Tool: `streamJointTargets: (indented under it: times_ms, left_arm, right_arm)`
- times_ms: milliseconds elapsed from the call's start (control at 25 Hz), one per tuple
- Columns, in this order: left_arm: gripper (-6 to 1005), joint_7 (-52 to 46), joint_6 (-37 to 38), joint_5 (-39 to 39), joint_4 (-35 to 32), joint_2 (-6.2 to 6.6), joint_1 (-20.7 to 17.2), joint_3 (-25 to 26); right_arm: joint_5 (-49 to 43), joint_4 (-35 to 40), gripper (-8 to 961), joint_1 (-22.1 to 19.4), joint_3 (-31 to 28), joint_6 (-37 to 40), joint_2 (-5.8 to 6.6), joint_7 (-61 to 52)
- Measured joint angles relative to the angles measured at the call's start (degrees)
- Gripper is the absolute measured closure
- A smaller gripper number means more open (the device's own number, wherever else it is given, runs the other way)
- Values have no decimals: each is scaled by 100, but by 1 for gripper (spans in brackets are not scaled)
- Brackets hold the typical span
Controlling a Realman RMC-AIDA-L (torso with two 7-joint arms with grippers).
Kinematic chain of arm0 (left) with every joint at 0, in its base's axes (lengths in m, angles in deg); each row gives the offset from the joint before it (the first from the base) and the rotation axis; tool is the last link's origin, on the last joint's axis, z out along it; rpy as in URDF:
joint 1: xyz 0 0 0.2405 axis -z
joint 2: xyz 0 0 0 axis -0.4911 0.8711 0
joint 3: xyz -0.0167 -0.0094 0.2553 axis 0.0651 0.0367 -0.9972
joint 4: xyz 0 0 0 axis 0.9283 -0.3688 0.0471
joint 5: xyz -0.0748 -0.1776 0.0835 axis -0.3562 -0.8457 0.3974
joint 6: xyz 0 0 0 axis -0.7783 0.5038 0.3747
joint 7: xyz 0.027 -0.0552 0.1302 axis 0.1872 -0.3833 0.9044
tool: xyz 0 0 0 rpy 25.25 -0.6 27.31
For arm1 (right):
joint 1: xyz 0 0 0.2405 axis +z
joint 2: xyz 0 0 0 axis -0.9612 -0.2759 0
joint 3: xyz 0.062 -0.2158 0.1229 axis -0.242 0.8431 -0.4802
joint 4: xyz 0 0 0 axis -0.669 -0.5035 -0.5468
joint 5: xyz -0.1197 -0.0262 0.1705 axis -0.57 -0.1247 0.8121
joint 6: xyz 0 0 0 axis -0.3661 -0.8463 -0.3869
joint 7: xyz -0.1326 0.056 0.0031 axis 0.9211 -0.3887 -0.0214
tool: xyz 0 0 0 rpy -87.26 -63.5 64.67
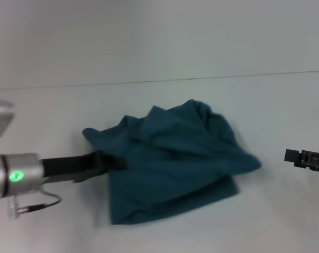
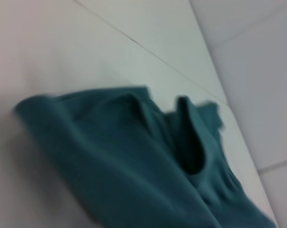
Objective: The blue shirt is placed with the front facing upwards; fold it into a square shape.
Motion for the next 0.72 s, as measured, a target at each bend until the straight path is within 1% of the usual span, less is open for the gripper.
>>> streamJointTargets:
  times_ms: [120,160,240,320,440,560,720]
  left_arm:
    - [859,-113,40,257,-192,71,-278,426]
    - [859,-113,46,384,-215,104,-334,713]
    - [860,-83,41,555,-227,170,-345,1134]
    - [860,-57,-7,719,-227,216,-303,1307]
    - [861,-56,-118,813,-226,241,-238,1284]
    - [859,-52,-198,814,-197,239,-226,1253]
    - [855,-64,-97,860,-187,243,-225,1251]
  right_arm:
    - [0,0,70,2,1,-6,4,-1]
    - [0,0,70,8,0,-14,5,-2]
    - [-1,0,69,30,1,-36,4,-3]
    - [-12,0,69,53,6,-43,-7,-4]
    - [-26,0,70,78,29,-46,-24,-2]
    - [-28,0,70,87,37,-47,-27,-1]
    - [-28,0,70,79,34,-45,-27,2]
